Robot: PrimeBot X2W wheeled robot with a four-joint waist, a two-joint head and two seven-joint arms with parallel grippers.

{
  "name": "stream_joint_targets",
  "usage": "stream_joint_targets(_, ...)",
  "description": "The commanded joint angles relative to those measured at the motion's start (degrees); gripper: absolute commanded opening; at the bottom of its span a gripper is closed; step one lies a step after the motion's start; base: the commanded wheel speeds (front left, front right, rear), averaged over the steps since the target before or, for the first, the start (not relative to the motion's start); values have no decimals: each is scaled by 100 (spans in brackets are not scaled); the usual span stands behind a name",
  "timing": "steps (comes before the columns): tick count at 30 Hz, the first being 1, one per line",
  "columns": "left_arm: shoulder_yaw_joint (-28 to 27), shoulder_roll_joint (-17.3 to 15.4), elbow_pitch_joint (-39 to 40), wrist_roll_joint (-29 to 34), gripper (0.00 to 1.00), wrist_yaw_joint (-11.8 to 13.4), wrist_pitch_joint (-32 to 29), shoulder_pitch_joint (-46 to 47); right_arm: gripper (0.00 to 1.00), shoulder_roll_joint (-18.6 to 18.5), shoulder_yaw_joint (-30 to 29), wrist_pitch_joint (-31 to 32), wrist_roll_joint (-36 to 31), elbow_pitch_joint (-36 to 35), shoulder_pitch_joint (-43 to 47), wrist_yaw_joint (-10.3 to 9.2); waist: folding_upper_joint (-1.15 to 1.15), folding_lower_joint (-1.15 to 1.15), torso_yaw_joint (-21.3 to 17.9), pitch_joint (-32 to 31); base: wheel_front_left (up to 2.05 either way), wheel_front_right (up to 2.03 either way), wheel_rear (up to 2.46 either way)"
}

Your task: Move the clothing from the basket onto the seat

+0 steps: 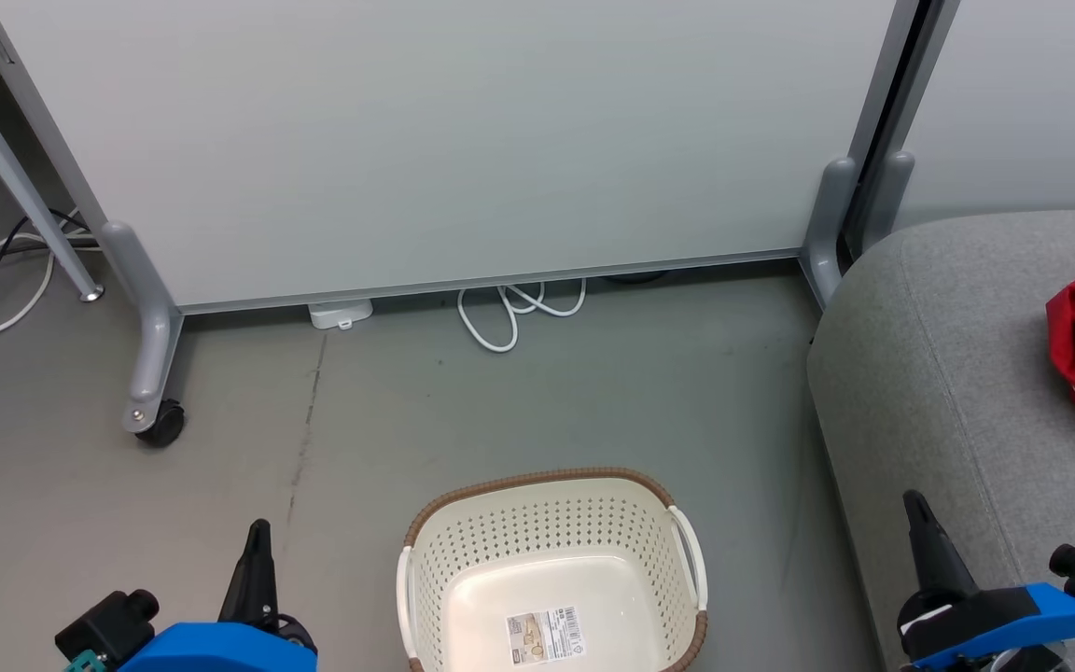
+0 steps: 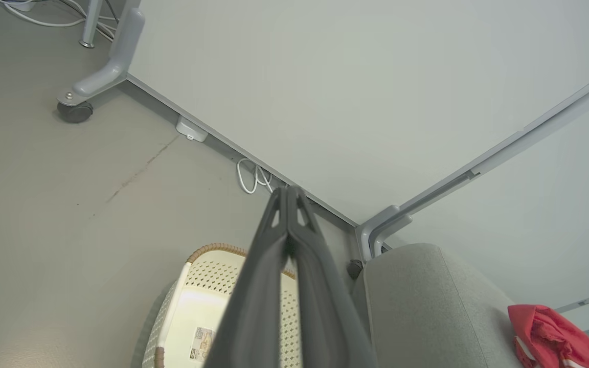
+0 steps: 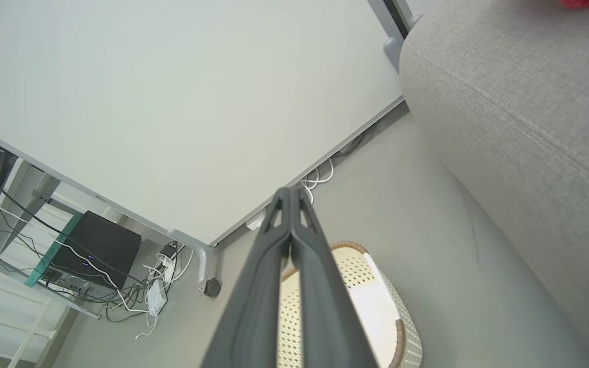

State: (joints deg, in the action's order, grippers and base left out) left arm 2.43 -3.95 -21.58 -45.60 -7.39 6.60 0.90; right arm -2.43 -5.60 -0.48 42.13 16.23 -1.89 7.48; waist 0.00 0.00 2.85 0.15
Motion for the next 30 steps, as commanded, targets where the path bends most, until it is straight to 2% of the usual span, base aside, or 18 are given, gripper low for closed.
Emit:
stream_joint_targets(1,-72,-11,119,-226,0,-5,-58,182,0,-31,-13,31,246,-100,-188,1,0,0,-6,0,0,0,0)
stream_joint_targets(30,-412,34,386,-2003,0,-9,-566,350,0,-45,-47,305,2154,-160,-306,2,0,0,-92,1,0,0,0)
